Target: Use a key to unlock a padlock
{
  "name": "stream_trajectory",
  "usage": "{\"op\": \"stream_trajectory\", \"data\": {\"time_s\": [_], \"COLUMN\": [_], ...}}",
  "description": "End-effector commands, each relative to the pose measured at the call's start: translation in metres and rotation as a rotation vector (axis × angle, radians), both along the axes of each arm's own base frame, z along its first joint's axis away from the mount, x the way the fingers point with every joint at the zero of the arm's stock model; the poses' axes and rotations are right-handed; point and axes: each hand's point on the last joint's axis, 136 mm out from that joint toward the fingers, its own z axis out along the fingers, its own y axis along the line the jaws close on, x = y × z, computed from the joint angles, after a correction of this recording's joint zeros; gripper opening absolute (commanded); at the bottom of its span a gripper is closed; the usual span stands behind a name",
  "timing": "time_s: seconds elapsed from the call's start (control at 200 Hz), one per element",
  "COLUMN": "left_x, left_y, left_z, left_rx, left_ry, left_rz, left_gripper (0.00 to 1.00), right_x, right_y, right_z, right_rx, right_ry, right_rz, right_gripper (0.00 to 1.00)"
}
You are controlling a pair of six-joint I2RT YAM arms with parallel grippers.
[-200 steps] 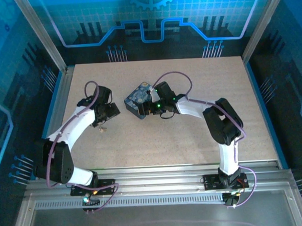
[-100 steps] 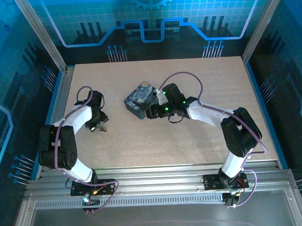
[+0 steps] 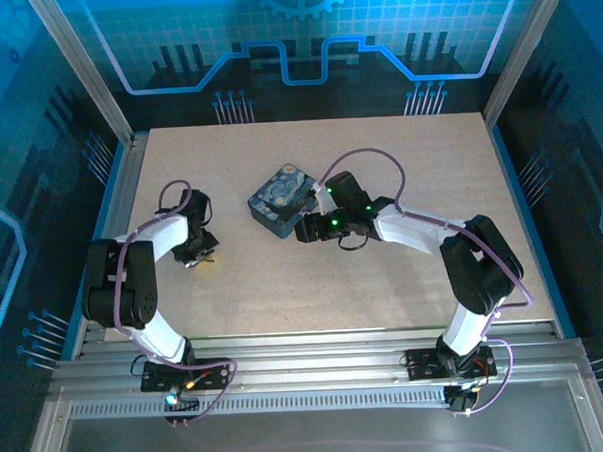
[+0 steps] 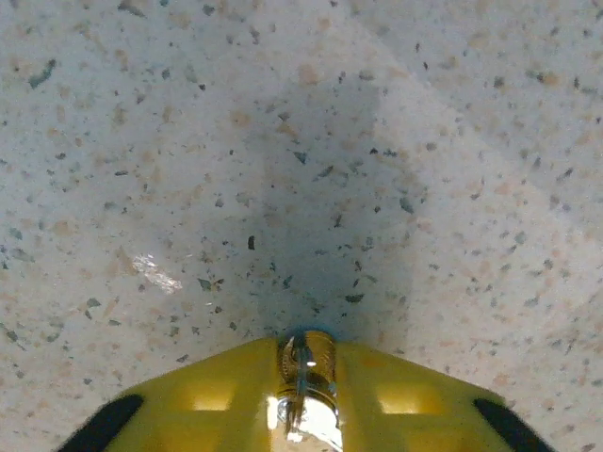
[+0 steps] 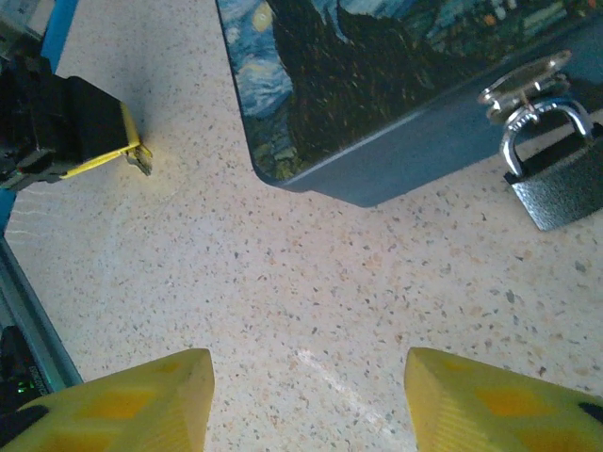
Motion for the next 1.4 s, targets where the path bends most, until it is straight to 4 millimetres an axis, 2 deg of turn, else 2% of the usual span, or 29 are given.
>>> {"op": "stream_trajectory", "data": {"time_s": [0.0,0.04,0.145,0.23,0.395,0.485,0.505,0.525,0.61,0.725,0.83,0.955,1.09,1.226,1.396], "left_x": [-0.004,-0.004,0.001,0.007,0.015,0.013,0.013,0.012,0.012,0.012,0.014,0.016,0.016,0.016,0.016], "left_y": [-0.008,-0.012,-0.024,-0.045,-0.116,-0.159,-0.168,-0.176,-0.210,-0.245,-0.270,-0.294,-0.308,-0.314,-0.317], "left_z": [0.000,0.002,0.014,0.033,0.090,0.120,0.126,0.132,0.153,0.174,0.182,0.190,0.184,0.178,0.172], "left_rx": [-0.052,-0.070,-0.107,-0.155,-0.285,-0.348,-0.366,-0.384,-0.445,-0.490,-0.613,-0.730,-0.794,-0.838,-0.857], "left_ry": [-0.002,-0.008,-0.031,-0.069,-0.191,-0.247,-0.256,-0.266,-0.303,-0.328,-0.347,-0.371,-0.340,-0.321,-0.305], "left_rz": [-0.023,-0.033,-0.079,-0.152,-0.360,-0.486,-0.509,-0.531,-0.624,-0.720,-0.701,-0.678,-0.642,-0.606,-0.577], "left_gripper": [0.13,0.12,0.00,0.00,0.00,0.00,0.00,0.00,0.00,0.00,0.00,0.00,0.00,0.00,0.00], "right_x": [-0.006,-0.006,-0.008,-0.012,-0.025,-0.031,-0.030,-0.035,-0.042,-0.048,-0.052,-0.046,-0.042,-0.034,-0.026], "right_y": [-0.007,-0.008,-0.011,-0.015,-0.031,-0.042,-0.042,-0.046,-0.053,-0.060,-0.061,-0.072,-0.075,-0.077,-0.068], "right_z": [0.004,0.004,0.006,0.007,-0.001,0.003,0.011,0.007,0.024,0.060,0.085,0.100,0.118,0.118,0.118], "right_rx": [-0.006,-0.008,-0.013,-0.018,-0.005,0.069,0.098,0.111,0.185,0.267,0.324,0.344,0.401,0.368,0.374], "right_ry": [0.005,0.006,0.018,0.033,0.079,0.095,0.084,0.098,0.064,-0.032,-0.125,-0.260,-0.380,-0.403,-0.381], "right_rz": [-0.022,-0.029,-0.044,-0.053,-0.081,-0.102,-0.102,-0.102,-0.084,-0.040,-0.025,-0.086,-0.118,-0.149,-0.135], "right_gripper": [0.55,0.55,0.55,0.55,0.55,0.55,0.54,0.54,0.54,0.51,0.47,0.39,0.35,0.35,0.35]}}
